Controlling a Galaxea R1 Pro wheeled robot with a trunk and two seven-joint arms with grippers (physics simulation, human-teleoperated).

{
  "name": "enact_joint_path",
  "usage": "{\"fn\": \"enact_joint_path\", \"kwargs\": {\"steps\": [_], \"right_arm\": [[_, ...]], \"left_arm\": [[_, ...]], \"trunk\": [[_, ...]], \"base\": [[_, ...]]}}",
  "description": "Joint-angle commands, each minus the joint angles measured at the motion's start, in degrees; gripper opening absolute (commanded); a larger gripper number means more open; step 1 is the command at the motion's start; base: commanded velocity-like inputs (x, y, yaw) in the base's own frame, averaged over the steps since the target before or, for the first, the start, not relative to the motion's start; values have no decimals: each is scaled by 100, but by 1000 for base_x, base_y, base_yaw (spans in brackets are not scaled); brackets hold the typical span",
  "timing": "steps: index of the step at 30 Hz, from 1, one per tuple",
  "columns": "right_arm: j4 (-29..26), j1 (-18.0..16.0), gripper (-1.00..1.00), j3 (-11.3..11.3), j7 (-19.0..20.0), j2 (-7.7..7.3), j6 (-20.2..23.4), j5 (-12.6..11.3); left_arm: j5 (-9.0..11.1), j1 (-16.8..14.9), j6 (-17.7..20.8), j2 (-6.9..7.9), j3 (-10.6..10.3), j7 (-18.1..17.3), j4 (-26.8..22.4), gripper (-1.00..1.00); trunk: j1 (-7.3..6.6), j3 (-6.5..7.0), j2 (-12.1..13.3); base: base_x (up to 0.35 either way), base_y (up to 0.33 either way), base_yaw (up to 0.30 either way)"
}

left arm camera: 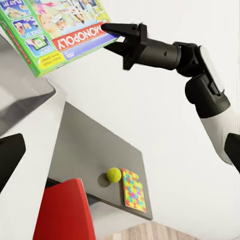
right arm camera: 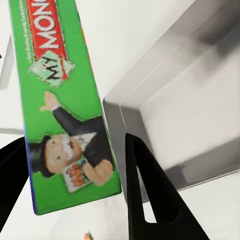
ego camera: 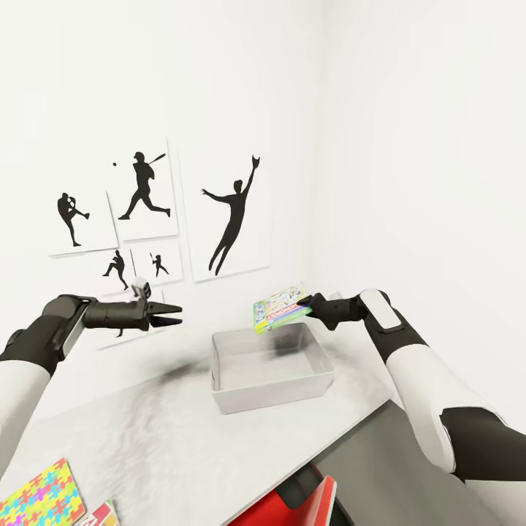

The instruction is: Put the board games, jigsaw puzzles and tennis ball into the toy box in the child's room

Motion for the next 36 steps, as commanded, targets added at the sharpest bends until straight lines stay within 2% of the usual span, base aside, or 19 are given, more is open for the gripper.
{"fn": "enact_joint_path", "kwargs": {"steps": [1,4,7,11,27,36], "right_arm": [[-8,-2,-100,29,-55,-7,-4,-66],[-6,-5,-100,29,-52,-20,-4,-66],[-4,0,-100,29,-51,-98,-1,-66],[-3,2,-100,34,-50,-175,9,-71],[-3,12,-100,38,-49,-195,-10,-66],[-3,12,-100,38,-49,-209,2,-66]], "left_arm": [[62,-30,63,5,-29,-7,1,100],[234,-147,65,-2,-28,-7,-1,100],[410,-192,64,-5,-30,-7,-1,100],[493,-208,63,-15,-39,-7,-1,100],[523,-214,61,66,-59,-7,-1,100],[523,-214,61,65,-53,-7,-1,100]], "trunk": [[2,-7,-5],[2,-18,-5],[2,-31,-5],[2,-60,-5],[2,-207,-5],[2,-292,-5]], "base": [[0,0,0],[0,0,0],[0,0,0],[0,0,0],[0,0,0],[0,0,0]]}}
